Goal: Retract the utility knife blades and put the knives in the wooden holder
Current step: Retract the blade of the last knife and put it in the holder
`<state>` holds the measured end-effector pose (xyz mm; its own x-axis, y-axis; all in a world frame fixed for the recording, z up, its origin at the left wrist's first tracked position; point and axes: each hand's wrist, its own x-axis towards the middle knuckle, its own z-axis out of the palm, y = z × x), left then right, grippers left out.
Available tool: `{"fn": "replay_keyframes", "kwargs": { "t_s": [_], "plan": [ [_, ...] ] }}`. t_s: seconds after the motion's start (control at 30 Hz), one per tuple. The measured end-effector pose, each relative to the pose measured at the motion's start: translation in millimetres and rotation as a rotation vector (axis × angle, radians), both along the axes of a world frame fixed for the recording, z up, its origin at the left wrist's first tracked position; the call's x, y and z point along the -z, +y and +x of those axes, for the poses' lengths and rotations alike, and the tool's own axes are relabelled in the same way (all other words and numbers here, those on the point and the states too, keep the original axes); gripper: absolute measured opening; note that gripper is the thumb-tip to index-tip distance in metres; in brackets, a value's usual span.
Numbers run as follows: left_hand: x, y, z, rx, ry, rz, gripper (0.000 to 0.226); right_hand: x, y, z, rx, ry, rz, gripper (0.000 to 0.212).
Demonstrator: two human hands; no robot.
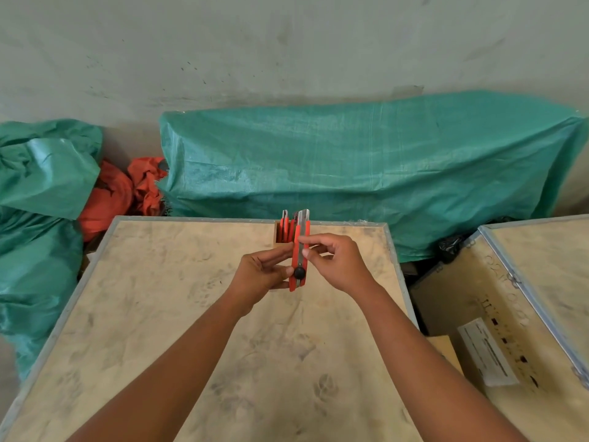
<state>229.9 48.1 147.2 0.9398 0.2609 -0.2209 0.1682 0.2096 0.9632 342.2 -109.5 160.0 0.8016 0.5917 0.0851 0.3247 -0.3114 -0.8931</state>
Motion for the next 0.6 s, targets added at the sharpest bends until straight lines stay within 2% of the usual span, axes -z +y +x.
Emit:
{"fn": "replay_keyframes", "kwargs": {
  "t_s": [0.17,0.3,0.43,0.53,0.6],
  "plan": [
    [16,26,54,-0.072,0.043,0.049,0.044,19,23,50,0.073,0.013,0.039,0.030],
    [33,51,91,-0.186,0.127,0.221,0.047,50,49,85,0.184,-0.023,0.051,0.029],
    [59,68,119,-0.125,0.268,0.404,0.081,83,71,104,0.234,-0.067,0.029,0.029],
    [83,73,132,-0.030,0.330,0.420,0.100,106,83,108,0.237,-0.105,-0.016,0.029],
    [96,74,137,0.010,0.348,0.399,0.103,121,86,110,0.221,-0.140,-0.044,0.029]
  ]
}}
